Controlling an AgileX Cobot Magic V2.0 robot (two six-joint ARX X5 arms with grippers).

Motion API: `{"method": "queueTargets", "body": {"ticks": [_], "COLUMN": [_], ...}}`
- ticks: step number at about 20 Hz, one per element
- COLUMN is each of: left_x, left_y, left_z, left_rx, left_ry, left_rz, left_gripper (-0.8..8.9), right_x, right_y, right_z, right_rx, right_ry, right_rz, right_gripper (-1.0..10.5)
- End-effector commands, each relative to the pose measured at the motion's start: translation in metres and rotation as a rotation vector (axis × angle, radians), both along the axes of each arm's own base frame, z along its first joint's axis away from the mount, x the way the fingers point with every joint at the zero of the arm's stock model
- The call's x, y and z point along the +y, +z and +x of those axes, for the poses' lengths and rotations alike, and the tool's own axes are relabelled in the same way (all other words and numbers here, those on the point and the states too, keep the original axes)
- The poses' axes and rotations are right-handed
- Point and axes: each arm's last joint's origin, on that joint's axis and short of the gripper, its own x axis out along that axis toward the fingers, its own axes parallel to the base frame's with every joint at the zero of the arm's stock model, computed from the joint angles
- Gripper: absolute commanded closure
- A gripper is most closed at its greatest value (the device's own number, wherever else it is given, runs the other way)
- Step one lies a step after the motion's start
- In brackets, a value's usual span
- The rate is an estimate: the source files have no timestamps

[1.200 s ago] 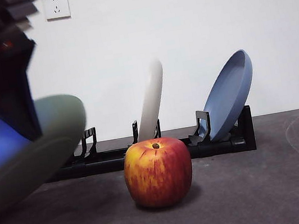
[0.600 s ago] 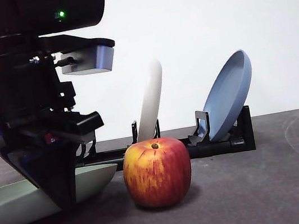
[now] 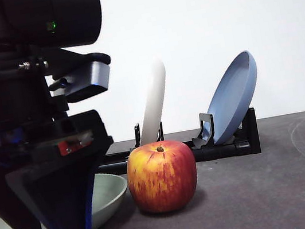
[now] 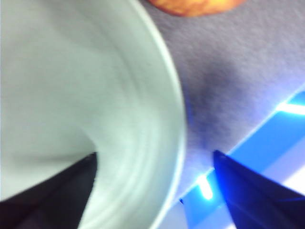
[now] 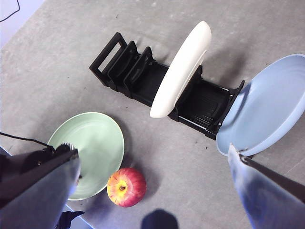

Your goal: Take the green plate from the plate rack,put the plate on the table,take the apple from the table,put the apple in the plate

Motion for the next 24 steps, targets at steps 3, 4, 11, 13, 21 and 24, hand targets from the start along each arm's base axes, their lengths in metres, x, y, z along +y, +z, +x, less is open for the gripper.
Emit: {"method": "queueTargets", "body": {"ticks": [3,4,11,13,21,24], "left_x": [0.009,0.012,0.058,0.082,0.155,0.169], "left_y": [0.024,0.036,0.214,0.266,0.344,0.346], "left_z": [-0.005,-0.007,-0.036,-0.055,-0.110,-0.118], "left_rx": [-0.101,-0.147,-0.633,-0.753,-0.941,-0.976], "left_ry": [0.028,0.036,0.091,0.087,0.151,0.210], "left_rz": [-0.051,-0.075,-0.368,-0.469,-0.470,-0.397], "left_gripper": [4.04,4.04,4.04,4.04,4.04,4.04], "right_x": [0.001,0.001,0.001,0.004,0.058,0.085], "right_y": [0.001,0.001,-0.002,-0.005,-0.028,-0.046], "right_z": [0.001,0.001,-0.003,-0.008,-0.023,-0.019], "right_rx": [0.000,0.000,0.040,0.074,0.173,0.223], "right_ry": [-0.004,-0.004,0.024,0.063,0.270,0.313], "right_rz": [0.006,0.006,0.000,-0.033,-0.183,-0.282], "right_gripper": [3.2,3.2,3.2,3.2,3.9,3.9]}}
